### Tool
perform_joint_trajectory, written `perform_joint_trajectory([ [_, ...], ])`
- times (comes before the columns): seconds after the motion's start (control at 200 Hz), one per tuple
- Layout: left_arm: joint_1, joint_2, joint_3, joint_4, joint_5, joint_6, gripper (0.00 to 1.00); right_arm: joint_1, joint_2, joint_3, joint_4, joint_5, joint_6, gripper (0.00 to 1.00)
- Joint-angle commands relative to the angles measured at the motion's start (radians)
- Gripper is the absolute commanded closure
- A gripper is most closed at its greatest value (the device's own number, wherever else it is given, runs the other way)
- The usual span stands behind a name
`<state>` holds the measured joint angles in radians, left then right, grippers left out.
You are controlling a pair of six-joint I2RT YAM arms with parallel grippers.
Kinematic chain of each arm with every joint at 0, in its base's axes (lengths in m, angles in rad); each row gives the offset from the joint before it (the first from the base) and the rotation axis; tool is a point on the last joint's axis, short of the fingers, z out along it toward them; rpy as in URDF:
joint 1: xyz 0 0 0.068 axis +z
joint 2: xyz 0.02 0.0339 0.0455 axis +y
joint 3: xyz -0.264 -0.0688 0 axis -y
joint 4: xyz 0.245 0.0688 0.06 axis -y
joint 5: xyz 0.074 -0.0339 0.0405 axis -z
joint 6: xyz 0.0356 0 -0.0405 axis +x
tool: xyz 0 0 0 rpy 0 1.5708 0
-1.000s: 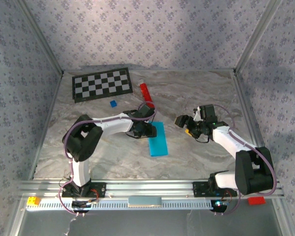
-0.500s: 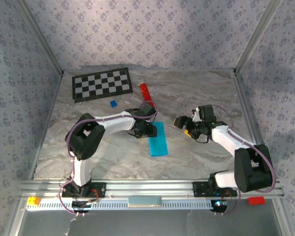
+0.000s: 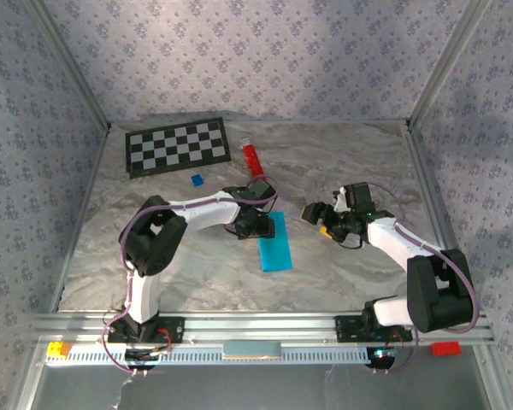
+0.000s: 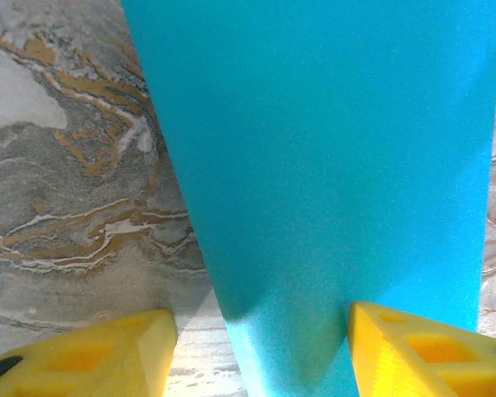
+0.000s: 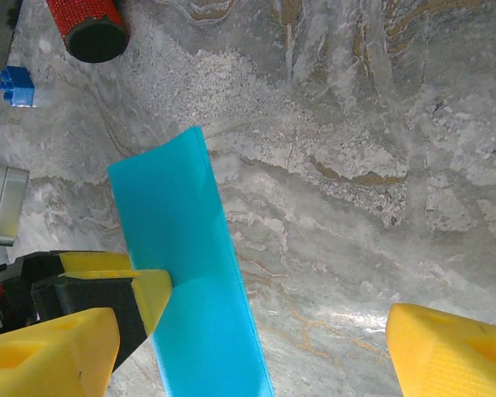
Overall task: Fold a paper plane with a square sheet of paper (pick it up from the middle)
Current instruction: First fold the square sheet of paper in half at the center of the table.
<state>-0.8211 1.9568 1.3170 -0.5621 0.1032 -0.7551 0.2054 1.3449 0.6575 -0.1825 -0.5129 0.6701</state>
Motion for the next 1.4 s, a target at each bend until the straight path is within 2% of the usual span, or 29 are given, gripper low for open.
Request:
perform_joint_trajectory([
  [0.0, -0.009, 0.074, 0.008, -0.001, -0.042, 0.021, 0.41, 0.006, 0.013, 0.019, -0.014, -0.004, -0.021, 0.14],
  [1.134, -0.016, 0.106, 0.027, -0.002, -0.062, 0.006, 0.38, 0.025, 0.032, 0.026, -0.015, 0.007, -0.026, 0.14],
  [1.394, -0.016, 0.111, 0.029, -0.005, -0.059, 0.013, 0.39, 0.032, 0.043, 0.024, 0.000, -0.024, -0.031, 0.19],
])
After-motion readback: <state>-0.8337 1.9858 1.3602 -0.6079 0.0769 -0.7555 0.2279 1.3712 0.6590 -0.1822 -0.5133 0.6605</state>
